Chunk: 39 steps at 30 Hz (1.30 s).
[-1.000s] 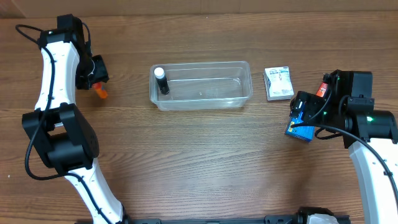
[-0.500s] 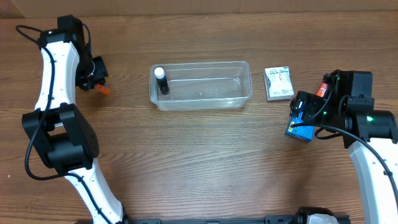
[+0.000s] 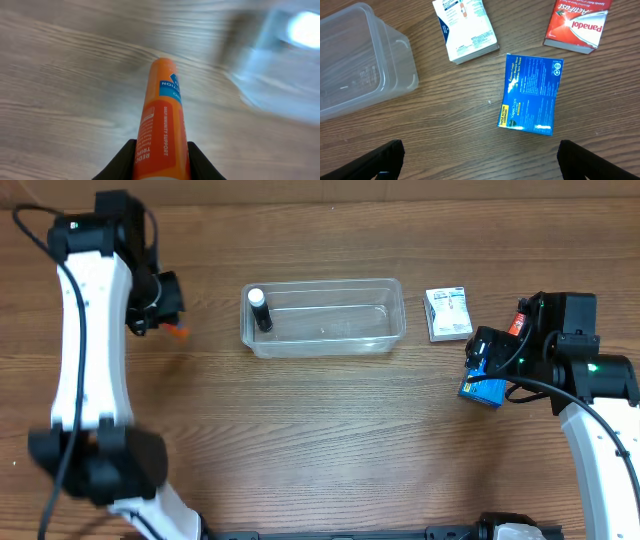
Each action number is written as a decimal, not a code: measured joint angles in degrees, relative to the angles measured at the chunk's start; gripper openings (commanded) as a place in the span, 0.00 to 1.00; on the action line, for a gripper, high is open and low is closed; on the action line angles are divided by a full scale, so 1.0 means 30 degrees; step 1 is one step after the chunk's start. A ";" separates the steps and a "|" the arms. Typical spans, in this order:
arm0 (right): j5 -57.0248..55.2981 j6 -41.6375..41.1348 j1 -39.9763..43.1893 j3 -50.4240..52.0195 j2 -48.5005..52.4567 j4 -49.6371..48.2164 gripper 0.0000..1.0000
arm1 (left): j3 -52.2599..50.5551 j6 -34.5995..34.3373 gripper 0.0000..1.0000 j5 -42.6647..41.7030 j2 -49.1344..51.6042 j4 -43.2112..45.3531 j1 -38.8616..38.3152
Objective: Pack container
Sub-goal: 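Place the orange tube upright beside the dark bottle in the container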
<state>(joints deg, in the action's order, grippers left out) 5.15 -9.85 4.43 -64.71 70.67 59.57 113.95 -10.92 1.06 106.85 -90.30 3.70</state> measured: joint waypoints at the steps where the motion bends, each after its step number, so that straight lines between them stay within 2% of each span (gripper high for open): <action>1: -0.0007 0.0000 0.0000 0.0000 0.0000 0.0000 1.00 | 0.0189 -0.0109 0.09 -0.0015 -0.1005 -0.0488 -0.0750; 5: 0.0000 0.0000 0.0000 0.0000 0.0000 -0.0095 1.00 | 0.0663 -0.0546 0.09 -0.0226 -0.3905 -0.1443 -0.3971; 9: 0.0000 -0.0015 0.0000 0.0000 0.0000 -0.0102 1.00 | 0.0678 -0.0903 0.09 -0.0299 -0.3359 -0.1406 -0.5989; 11: 0.0007 -0.0066 0.0000 0.0000 0.0000 -0.0015 1.00 | 0.0670 -0.1027 0.08 -0.0291 -0.2076 -0.1246 -0.6732; 19: 0.0066 -0.0160 0.0000 0.0000 0.0000 0.0007 1.00 | 0.0634 -0.1173 0.08 -0.0277 0.2820 0.1566 -0.6863; 27: 0.0138 -0.0153 0.0000 0.0000 0.0000 0.0015 1.00 | 0.0634 -0.1173 0.09 0.0503 0.5741 0.2477 -0.6841; 28: 0.0138 -0.0160 0.0000 0.0000 0.0000 0.0022 1.00 | 0.0634 -0.1173 0.10 0.0546 0.5945 0.2565 -0.6812; 31: 0.0138 -0.0160 0.0000 0.0000 0.0000 0.0015 1.00 | 0.0634 -0.1173 0.32 0.0597 0.6164 0.2725 -0.6688; 35: 0.0138 -0.0160 0.0000 0.0000 0.0000 0.0015 1.00 | 0.0634 -0.1209 0.53 0.0874 0.6164 0.2674 -0.6521; 39: 0.0146 -0.0160 0.0000 0.0000 0.0000 0.0007 1.00 | 0.0634 -0.1224 0.57 0.1020 0.6164 0.2543 -0.6433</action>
<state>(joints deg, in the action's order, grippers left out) 5.58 -10.33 4.43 -64.71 70.67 59.59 115.85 -14.59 4.12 125.34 -82.67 -15.59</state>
